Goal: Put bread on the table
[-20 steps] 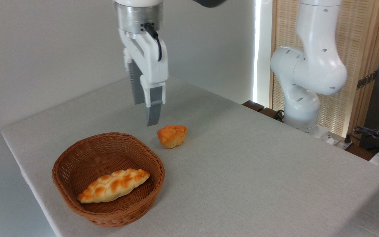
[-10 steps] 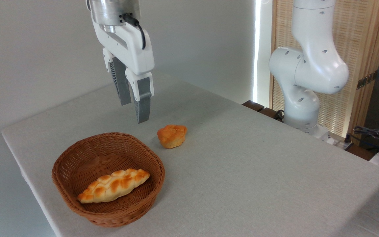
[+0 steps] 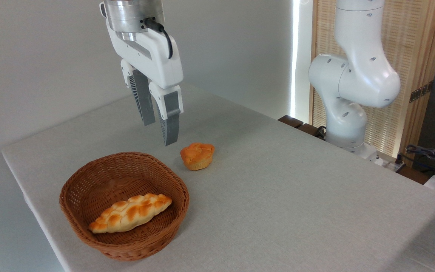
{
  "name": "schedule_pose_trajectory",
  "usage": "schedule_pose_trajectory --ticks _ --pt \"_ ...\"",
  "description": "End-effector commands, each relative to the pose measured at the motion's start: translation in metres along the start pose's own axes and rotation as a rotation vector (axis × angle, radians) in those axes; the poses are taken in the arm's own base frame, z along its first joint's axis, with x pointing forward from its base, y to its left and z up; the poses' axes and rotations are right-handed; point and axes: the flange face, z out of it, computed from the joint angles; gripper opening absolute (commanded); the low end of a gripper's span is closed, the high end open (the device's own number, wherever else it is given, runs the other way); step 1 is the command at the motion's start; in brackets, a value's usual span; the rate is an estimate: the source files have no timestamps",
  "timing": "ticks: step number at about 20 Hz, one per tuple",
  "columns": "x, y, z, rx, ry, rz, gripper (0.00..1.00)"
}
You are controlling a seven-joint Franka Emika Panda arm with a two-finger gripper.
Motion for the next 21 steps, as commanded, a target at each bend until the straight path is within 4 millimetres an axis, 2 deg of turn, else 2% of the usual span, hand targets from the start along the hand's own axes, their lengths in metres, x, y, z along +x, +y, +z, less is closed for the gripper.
schedule_pose_trajectory --ticks 1,15,17,21 --pt "-0.0153 -0.0125 -0.0201 -0.012 0.000 -0.045 1.00" --pt "-0.0149 -0.0127 -0.0215 -0.013 -0.001 -0.060 1.00" --pt "-0.0139 -0.0126 -0.0200 -0.014 -0.002 -0.121 1.00" --pt "-0.0103 -0.0104 -0.0179 -0.011 -0.010 -0.093 1.00"
